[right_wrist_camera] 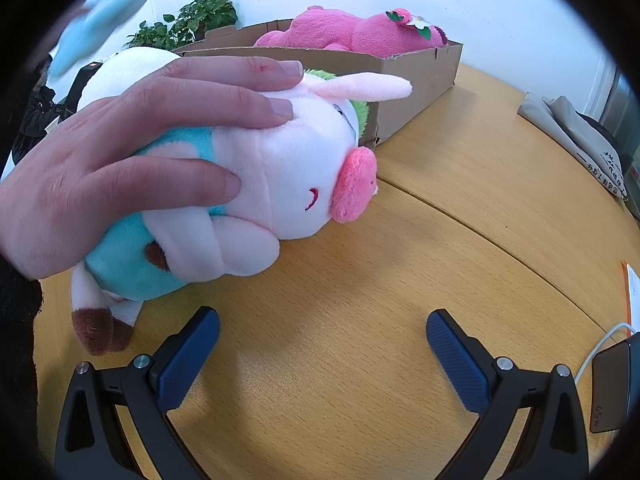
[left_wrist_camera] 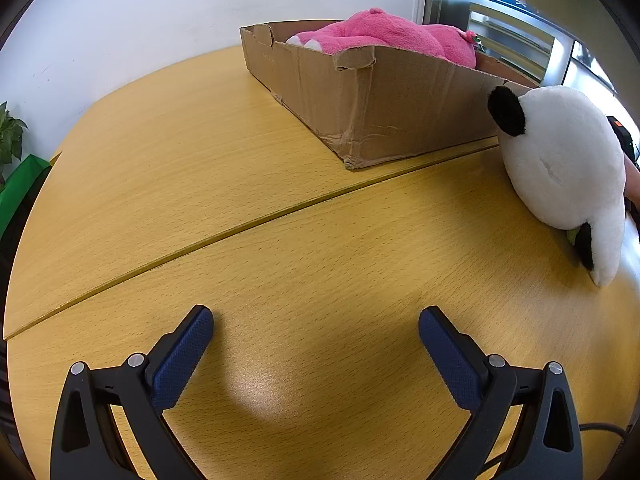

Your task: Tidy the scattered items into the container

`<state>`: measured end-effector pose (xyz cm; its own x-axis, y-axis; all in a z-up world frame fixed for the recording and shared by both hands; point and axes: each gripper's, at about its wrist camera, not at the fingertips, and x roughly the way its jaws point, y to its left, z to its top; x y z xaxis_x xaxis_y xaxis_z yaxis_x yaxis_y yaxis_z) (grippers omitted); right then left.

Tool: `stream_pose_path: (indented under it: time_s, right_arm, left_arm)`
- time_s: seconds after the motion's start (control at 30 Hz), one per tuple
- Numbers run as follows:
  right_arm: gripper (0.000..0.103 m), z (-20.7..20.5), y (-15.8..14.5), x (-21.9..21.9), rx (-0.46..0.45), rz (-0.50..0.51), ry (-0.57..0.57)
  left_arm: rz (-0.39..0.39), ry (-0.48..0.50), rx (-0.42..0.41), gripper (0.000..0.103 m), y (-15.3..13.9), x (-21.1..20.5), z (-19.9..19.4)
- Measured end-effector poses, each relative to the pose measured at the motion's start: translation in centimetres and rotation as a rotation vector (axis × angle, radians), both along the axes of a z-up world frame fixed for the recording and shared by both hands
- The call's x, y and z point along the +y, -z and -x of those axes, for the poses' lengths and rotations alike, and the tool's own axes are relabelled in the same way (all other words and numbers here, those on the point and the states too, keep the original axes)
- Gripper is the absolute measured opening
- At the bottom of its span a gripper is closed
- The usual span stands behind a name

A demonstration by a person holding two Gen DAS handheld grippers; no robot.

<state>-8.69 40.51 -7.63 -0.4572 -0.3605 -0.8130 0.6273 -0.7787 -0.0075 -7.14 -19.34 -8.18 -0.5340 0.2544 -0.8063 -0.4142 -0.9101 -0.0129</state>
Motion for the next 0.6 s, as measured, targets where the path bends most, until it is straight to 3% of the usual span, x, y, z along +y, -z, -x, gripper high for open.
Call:
stream_pose_path:
  time_s: [0.37,0.6]
  right_arm:
    - [0.103,-0.03,0.0,-0.07,0.0,0.0,0.002]
    - [0.103,-0.02,-0.03,-0.05,0.0,0.0,0.002]
  left_arm:
    - [0.0,-0.001,0.0,0.103,0.03,0.13,-0.36]
    - [-0.001,-0.051,0.0,0.103,0.15,-0.41,0.3]
